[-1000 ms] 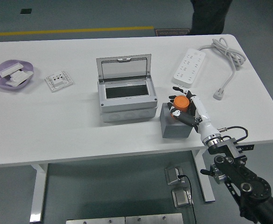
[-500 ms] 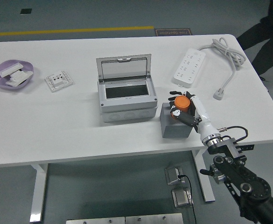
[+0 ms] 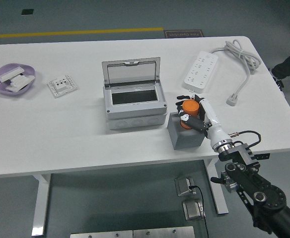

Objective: Pick up the cylinder from the cube,place it in the box,flap close box

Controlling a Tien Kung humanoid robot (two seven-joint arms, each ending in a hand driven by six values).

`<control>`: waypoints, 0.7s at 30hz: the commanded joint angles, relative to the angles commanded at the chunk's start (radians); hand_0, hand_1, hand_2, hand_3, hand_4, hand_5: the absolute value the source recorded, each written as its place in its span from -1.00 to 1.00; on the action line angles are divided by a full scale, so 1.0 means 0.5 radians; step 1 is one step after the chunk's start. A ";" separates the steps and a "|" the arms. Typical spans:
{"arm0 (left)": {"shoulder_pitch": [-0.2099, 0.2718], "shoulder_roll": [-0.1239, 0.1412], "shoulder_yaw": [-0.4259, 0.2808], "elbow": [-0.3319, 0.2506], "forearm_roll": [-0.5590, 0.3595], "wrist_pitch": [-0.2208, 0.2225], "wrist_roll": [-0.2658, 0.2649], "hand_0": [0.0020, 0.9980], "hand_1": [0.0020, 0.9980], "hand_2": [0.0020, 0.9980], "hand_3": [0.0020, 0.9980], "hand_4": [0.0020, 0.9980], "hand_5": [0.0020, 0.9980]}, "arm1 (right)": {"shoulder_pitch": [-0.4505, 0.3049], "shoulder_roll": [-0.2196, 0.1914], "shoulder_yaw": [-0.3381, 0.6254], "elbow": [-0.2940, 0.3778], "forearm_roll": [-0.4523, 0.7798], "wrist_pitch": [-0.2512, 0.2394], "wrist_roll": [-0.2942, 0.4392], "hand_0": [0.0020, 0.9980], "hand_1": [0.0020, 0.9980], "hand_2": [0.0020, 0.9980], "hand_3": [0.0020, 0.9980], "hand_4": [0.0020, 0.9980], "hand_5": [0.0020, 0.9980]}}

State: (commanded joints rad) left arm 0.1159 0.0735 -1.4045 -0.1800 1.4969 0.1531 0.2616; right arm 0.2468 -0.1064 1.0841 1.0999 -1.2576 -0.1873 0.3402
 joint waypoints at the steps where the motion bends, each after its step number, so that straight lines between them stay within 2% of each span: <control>1: 0.000 0.000 -0.002 0.000 0.003 0.000 0.001 0.26 0.29 0.21 0.24 0.32 -0.55 | 0.004 -0.002 0.002 0.002 -0.002 0.002 -0.002 0.19 0.13 0.12 0.12 -1.00 -1.00; 12: 0.004 -0.003 -0.003 0.000 0.012 0.001 0.003 0.26 0.29 0.21 0.24 0.32 -0.55 | 0.083 -0.041 -0.013 0.049 -0.044 -0.006 -0.029 0.16 0.11 0.12 0.12 -1.00 -1.00; 17: 0.006 0.001 -0.021 0.000 0.034 0.002 0.005 0.26 0.29 0.21 0.24 0.32 -0.55 | 0.236 -0.094 -0.130 0.114 -0.160 -0.035 -0.084 0.16 0.11 0.12 0.12 -1.00 -1.00; 18: 0.006 0.003 -0.025 0.000 0.038 0.002 0.005 0.26 0.29 0.21 0.24 0.32 -0.55 | 0.268 -0.100 -0.158 0.121 -0.184 -0.038 -0.095 0.10 0.11 0.12 0.13 -1.00 -1.00; 21: 0.008 0.007 -0.041 0.000 0.057 0.002 0.007 0.26 0.29 0.21 0.24 0.32 -0.55 | 0.385 -0.102 -0.247 0.119 -0.267 -0.042 -0.132 0.10 0.11 0.12 0.13 -1.00 -1.00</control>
State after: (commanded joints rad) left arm 0.1199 0.0769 -1.4250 -0.1800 1.5255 0.1542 0.2654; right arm 0.4395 -0.1572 0.9606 1.1592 -1.3909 -0.2081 0.2742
